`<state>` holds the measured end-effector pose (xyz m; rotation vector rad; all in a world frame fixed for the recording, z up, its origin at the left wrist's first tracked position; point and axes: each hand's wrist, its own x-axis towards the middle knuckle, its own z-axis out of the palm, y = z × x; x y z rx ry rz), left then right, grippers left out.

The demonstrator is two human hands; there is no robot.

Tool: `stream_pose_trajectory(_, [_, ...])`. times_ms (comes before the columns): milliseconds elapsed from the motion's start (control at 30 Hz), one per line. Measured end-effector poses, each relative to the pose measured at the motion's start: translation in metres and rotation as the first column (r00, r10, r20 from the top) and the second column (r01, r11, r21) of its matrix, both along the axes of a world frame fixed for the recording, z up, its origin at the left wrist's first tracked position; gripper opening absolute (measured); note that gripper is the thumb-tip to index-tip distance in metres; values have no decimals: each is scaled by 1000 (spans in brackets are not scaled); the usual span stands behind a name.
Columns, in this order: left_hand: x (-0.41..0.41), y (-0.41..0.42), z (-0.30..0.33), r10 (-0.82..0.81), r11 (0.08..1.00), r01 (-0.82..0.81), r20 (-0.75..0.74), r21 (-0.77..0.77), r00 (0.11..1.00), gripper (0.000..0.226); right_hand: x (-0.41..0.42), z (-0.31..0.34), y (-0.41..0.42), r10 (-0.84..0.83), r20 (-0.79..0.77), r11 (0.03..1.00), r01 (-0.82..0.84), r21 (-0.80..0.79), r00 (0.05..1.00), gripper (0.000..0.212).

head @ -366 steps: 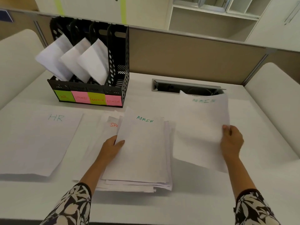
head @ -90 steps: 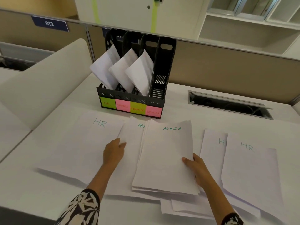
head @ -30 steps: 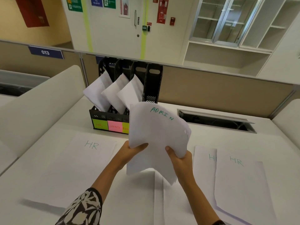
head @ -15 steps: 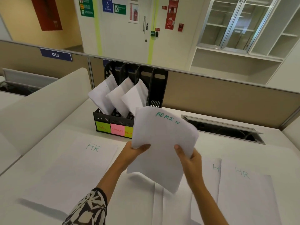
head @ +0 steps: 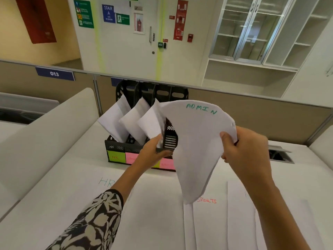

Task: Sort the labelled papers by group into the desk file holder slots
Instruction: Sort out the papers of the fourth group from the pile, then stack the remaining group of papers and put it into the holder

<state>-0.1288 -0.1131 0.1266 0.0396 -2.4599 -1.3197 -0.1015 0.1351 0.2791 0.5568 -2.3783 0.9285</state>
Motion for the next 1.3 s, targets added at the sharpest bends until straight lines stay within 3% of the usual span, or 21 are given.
stream_pose_trajectory(33, [-2, -6, -7, 60, 982, -52, 37, -182, 998, 66, -1, 7, -5, -20, -31, 1000, 21, 10, 999, 22])
stream_pose_trajectory(100, [-3, -19, -24, 187, 862, -61, 204, -504, 961, 95, -7, 19, -17, -64, -70, 998, 65, 15, 996, 24])
stream_pose_trajectory(167, [-2, -25, -40, 215, 788, 32, 322, -615, 922, 105, -16, 26, -30, -81, -86, 997, 81, -3, 993, 26])
stream_pose_trajectory(267, [1, -29, -56, 215, 741, 76, 343, -668, 914, 113, -37, 30, -57, -106, -100, 994, 107, 6, 989, 28])
stream_pose_trajectory(600, [-1, -32, -65, 240, 724, 59, 331, -687, 913, 112, -106, -14, -140, -175, -147, 982, 184, 49, 974, 21])
stream_pose_trajectory(867, [0, -31, -67, 240, 717, 48, 312, -695, 919, 108, -133, -100, -171, -173, 106, 976, 156, 150, 979, 16])
stream_pose_trajectory(1067, [11, -37, -61, 188, 771, 4, 234, -636, 954, 89, -132, -144, -170, -190, 302, 977, 148, 156, 934, 19])
stream_pose_trajectory(1300, [58, -65, -81, 292, 809, -126, 206, -574, 934, 79, -104, -149, -166, -108, 172, 993, 100, 56, 979, 29])
